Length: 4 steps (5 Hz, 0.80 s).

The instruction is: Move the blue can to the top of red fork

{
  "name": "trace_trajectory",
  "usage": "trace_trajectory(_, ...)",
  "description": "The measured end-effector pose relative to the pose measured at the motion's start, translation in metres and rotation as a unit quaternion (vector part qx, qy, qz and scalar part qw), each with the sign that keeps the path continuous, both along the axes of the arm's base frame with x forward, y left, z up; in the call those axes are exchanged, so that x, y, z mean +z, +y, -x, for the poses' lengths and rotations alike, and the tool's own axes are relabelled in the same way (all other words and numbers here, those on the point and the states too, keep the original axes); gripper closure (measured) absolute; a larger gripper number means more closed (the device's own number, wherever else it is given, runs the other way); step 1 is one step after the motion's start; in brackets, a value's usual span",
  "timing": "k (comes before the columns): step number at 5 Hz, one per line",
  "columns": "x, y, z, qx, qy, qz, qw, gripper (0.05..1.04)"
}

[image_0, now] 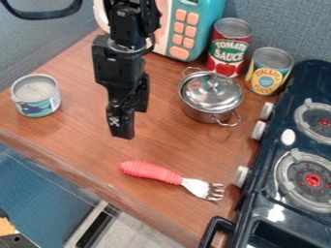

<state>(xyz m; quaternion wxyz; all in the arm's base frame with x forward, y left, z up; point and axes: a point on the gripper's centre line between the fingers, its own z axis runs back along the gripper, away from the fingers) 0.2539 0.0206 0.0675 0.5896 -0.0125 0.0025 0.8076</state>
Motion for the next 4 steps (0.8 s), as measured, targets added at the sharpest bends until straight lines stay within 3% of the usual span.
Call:
trace_trajectory(2,-0.005,0.015,0.006,0.012,0.026,0.012,0.9995,0.083)
trace_trajectory(3,0.000,0.038,0.013,0.022,0.045,0.007,0.9987,0.083)
trace_trajectory(4,0.013,0.082,0.025,0.022,0.061,0.005,0.9979,0.083)
